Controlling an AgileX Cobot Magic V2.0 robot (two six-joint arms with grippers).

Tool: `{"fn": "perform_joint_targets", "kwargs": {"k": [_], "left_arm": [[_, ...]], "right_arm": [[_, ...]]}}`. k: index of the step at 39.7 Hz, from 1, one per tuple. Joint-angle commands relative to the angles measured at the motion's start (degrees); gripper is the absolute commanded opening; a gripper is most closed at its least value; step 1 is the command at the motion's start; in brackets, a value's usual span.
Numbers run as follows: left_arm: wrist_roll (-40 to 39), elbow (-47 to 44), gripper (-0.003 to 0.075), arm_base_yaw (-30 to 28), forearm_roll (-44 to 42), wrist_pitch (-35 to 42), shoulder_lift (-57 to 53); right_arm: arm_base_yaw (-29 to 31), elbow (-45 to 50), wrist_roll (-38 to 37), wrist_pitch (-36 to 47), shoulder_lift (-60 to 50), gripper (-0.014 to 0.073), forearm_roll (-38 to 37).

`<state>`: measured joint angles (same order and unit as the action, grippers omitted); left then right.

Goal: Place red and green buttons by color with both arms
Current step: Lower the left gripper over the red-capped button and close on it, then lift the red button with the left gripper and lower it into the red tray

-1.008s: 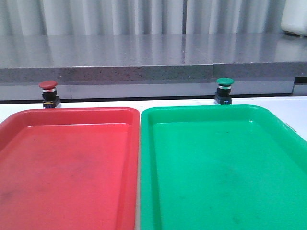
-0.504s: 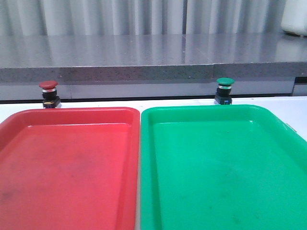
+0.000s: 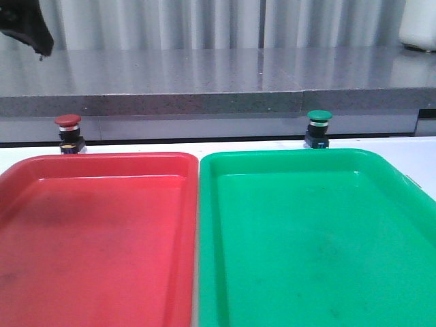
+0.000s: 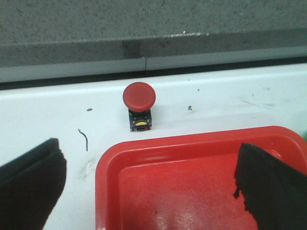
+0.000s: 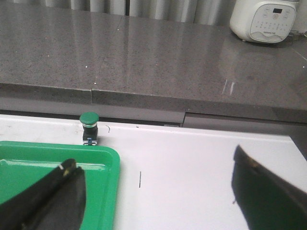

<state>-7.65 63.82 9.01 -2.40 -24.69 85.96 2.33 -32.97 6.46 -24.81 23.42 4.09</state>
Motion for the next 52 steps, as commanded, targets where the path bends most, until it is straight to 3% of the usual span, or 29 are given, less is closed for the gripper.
{"fn": "perform_joint_targets", "kwargs": {"k": [1,10,17,42,52], "left_arm": [[-0.3,9.7,0.0680,0.3,-0.2,-3.1,5.3],[-0.3,24.9,0.0680,0.3,-1.7,-14.7,20.6],[-0.3,31.5,0.0680,0.1,-2.0,-15.9,27.4],[-0.8,32.2,0.0677,-1.2,-1.9,-8.2,33.9],[-0.8,32.2,0.0533,-1.2,-1.2,-8.2,35.4]], "right_arm": [[0.3,-2.1,0.1,4.6,0.8,0.0633,0.1],[0.3,-2.1,0.1,4.6,0.8,0.0633,0.1],[0.3,-2.1,0.1,4.6,0.8,0.0633,0.1],[0.3,-2.1,0.1,4.4,0.8,0.0633,0.1],[0.3,-2.1,0.1,4.4,0.8,0.0633,0.1]]}}
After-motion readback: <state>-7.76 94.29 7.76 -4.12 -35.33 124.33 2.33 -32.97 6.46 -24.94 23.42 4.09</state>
